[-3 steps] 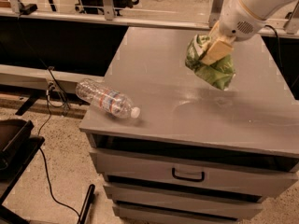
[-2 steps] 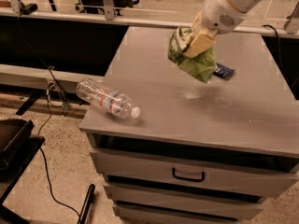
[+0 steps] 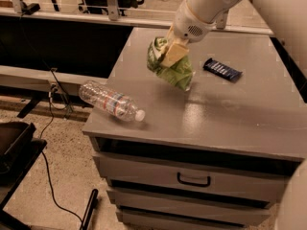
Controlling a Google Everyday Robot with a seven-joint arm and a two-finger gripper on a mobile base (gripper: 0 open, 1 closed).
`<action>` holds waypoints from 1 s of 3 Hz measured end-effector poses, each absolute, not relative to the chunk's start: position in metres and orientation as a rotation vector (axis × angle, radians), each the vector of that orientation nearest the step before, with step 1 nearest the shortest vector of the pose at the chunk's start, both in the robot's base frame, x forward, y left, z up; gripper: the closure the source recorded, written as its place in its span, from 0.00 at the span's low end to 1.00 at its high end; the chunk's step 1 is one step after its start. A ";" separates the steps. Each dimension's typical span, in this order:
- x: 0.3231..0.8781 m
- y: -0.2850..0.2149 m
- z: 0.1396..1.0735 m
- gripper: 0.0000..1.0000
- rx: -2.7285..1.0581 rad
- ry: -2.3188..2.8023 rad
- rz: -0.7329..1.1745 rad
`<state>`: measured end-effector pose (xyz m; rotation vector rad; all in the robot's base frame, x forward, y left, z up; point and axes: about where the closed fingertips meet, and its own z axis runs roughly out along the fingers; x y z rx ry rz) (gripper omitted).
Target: Move green jalapeno chip bag near water bottle
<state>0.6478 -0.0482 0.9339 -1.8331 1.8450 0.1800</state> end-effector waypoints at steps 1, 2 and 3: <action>0.649 -0.027 0.916 0.06 -1.860 1.830 0.220; 0.641 -0.013 0.904 0.00 -1.870 1.805 0.274; 0.638 -0.009 0.898 0.00 -1.863 1.797 0.302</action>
Offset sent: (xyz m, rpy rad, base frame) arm -0.0187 0.0497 -0.0415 0.0792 0.0611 0.0872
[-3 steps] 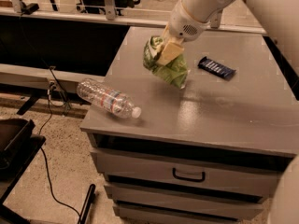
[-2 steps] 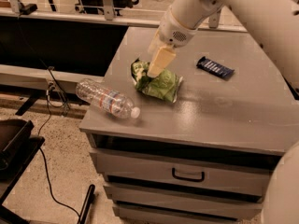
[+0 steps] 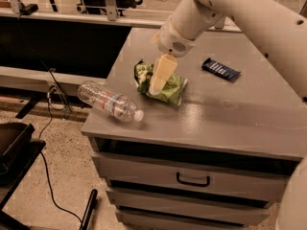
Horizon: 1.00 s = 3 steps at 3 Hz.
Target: Move green jalapeno chip bag near water bottle
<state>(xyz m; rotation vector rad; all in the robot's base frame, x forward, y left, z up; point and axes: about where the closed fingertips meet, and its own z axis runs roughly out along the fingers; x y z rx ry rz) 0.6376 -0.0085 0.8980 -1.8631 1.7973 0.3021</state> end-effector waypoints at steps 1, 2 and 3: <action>0.637 -0.031 0.899 0.00 -1.863 1.800 0.286; 0.628 -0.075 0.896 0.00 -1.862 1.789 0.303; 0.617 -0.121 0.892 0.00 -1.849 1.804 0.305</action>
Offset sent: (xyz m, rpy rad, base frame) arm -0.0233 -0.1399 -0.0019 0.0258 -0.0143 0.0049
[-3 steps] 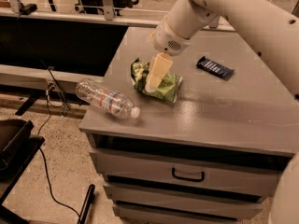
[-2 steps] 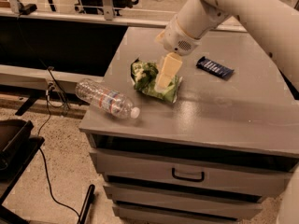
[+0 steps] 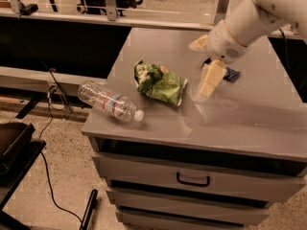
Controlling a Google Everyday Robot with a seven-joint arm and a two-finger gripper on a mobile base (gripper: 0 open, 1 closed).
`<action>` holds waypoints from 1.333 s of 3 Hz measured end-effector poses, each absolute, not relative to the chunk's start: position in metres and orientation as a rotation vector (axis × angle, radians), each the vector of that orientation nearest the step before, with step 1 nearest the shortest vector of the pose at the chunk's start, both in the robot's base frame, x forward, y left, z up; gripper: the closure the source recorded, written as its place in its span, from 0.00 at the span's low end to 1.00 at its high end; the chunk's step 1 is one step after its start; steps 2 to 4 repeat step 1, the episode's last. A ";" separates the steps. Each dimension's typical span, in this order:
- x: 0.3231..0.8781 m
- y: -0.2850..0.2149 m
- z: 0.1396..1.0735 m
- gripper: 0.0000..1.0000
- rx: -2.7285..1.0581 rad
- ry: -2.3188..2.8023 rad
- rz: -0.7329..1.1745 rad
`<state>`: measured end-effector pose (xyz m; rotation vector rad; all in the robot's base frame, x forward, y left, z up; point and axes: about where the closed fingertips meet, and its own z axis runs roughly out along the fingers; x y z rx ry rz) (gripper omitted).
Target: Move green jalapeno chip bag near water bottle
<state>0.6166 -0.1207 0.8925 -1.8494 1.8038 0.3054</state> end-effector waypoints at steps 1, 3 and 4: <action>0.615 -0.126 0.892 0.00 -1.848 1.805 0.304; 0.615 -0.126 0.892 0.00 -1.848 1.805 0.304; 0.615 -0.126 0.892 0.00 -1.848 1.805 0.304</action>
Offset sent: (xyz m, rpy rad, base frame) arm 0.0000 0.0000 0.0000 0.0000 0.0000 0.0000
